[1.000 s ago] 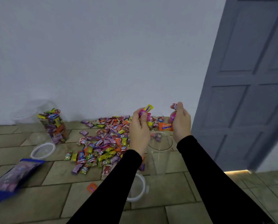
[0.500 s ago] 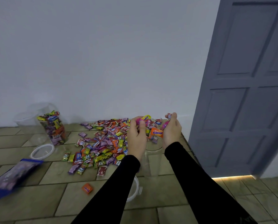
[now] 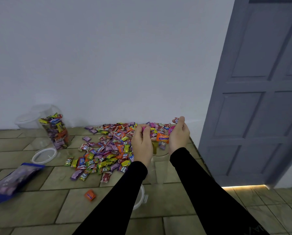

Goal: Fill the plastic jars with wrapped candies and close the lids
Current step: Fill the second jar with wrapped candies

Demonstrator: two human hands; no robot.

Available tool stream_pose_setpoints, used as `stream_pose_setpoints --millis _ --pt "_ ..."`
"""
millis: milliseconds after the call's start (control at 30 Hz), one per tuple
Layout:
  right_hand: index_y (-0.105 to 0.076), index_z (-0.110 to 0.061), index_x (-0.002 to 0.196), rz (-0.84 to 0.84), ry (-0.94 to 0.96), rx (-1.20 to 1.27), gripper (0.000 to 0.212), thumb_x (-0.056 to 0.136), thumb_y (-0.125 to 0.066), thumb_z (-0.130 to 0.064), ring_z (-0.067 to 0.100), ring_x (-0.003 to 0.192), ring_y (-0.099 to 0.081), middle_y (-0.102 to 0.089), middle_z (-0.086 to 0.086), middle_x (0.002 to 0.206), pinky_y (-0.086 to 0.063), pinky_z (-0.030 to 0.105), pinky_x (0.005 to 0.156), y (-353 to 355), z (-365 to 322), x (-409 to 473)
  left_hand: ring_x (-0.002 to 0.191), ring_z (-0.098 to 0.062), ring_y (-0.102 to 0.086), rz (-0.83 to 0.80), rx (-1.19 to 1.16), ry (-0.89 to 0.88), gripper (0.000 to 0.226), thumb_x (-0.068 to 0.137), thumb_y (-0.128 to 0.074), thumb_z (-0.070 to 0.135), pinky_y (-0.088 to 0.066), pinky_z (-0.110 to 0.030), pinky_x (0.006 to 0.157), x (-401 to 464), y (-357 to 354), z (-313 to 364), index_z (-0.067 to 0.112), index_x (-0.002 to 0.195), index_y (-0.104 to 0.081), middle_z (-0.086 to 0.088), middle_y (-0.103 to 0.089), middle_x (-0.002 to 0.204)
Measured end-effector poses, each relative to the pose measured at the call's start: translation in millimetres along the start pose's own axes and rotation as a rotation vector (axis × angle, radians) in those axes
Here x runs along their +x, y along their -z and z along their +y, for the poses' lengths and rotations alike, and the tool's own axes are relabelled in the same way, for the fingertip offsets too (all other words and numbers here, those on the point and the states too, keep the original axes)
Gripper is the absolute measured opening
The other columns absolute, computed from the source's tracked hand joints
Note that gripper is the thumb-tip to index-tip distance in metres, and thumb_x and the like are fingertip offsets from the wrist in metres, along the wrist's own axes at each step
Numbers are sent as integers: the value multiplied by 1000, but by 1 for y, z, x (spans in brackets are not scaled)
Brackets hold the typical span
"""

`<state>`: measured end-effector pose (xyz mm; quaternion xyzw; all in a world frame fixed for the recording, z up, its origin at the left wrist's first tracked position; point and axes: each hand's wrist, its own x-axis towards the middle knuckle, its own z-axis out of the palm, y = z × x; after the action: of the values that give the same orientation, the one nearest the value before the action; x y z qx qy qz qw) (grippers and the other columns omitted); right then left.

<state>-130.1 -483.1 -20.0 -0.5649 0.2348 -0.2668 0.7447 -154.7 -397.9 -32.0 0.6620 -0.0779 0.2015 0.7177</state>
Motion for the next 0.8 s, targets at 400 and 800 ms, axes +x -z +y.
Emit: stream_pose_setpoints --millis 400,800 --pt "-62 -23 85 25 6 44 46 96 -31 -55 20 82 -55 -57 -2 82 -46 38 77 3 1 3 68 -8 -55 -28 -50 -7 16 84 -56 19 -44 -18 65 2 3 -7 9 72 -63 5 -60 69" --pt "-62 -24 81 24 35 66 46 96 -33 -56 27 90 -63 -66 6 91 -51 43 82 2 0 -4 108 7 -59 -200 -85 92 51 101 -25 49 -47 -10 82 4 8 -14 22 130 -57 5 -67 122"
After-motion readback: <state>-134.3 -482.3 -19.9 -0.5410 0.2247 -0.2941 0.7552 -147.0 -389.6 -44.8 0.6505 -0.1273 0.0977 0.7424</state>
